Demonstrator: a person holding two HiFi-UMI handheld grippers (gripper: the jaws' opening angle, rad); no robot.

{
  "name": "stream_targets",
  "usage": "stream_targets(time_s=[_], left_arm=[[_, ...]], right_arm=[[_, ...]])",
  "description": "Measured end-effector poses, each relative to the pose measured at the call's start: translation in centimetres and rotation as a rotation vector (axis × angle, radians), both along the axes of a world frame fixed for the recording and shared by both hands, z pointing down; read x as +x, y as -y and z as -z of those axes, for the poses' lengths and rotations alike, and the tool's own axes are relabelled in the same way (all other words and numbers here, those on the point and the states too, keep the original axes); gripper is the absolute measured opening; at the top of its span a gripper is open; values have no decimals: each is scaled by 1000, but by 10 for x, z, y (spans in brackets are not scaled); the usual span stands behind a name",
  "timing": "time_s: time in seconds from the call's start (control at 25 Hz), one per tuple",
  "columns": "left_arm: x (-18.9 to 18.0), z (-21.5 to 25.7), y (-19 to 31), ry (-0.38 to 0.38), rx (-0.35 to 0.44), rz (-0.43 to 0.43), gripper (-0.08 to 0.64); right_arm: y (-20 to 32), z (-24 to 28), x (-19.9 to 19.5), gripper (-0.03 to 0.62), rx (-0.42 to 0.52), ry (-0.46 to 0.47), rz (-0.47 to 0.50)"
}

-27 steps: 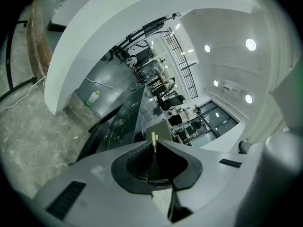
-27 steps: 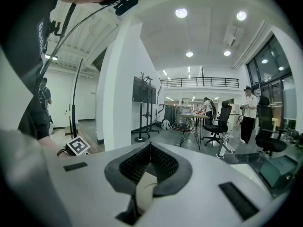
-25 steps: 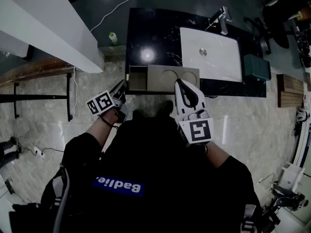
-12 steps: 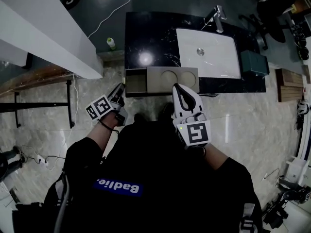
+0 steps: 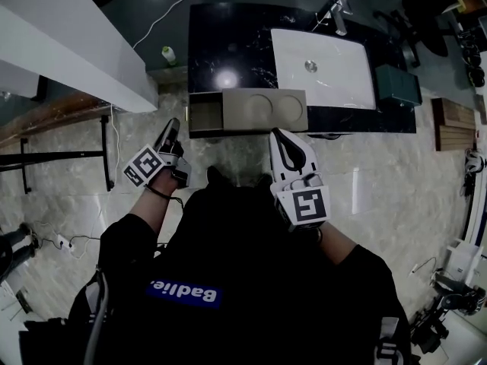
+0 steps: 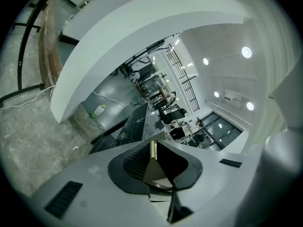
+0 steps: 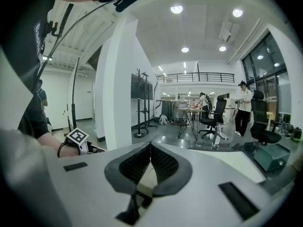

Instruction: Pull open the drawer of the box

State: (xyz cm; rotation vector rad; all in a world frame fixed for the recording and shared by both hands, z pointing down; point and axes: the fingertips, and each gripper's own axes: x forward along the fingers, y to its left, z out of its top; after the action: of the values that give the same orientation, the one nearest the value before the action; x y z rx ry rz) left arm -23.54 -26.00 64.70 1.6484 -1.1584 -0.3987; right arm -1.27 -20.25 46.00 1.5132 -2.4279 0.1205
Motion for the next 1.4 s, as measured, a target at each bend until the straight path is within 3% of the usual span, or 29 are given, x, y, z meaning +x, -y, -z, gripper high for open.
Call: stream_targets(time_s=[0.16, 0.4, 0.56, 0.72, 0.96, 1.04, 1.24, 1.4], left_arm=[[7, 16, -12, 44, 33, 42, 29], [36, 47, -41, 126, 83, 81, 29], [69, 62, -68, 179, 103, 79, 29], [113, 79, -95, 199, 149, 83, 29], [159, 131, -143, 276, 266, 113, 29], [174, 145, -159, 338, 301, 106, 29], [201, 189, -197, 576, 427, 65, 28], [239, 222, -220, 725, 587, -55, 28]], right_arm=[[-11, -2, 9, 0, -41, 12, 31], [-34, 6, 52, 0, -22, 59, 46], [-50, 14, 89, 0, 52, 111, 59], [-72, 8, 118, 0, 33, 113, 93], [-107, 17, 131, 0, 73, 127, 177], [-116, 16, 133, 0, 76, 146, 201], [-138, 22, 134, 0, 81, 208, 235], [-150, 21, 130, 0, 71, 219, 255]])
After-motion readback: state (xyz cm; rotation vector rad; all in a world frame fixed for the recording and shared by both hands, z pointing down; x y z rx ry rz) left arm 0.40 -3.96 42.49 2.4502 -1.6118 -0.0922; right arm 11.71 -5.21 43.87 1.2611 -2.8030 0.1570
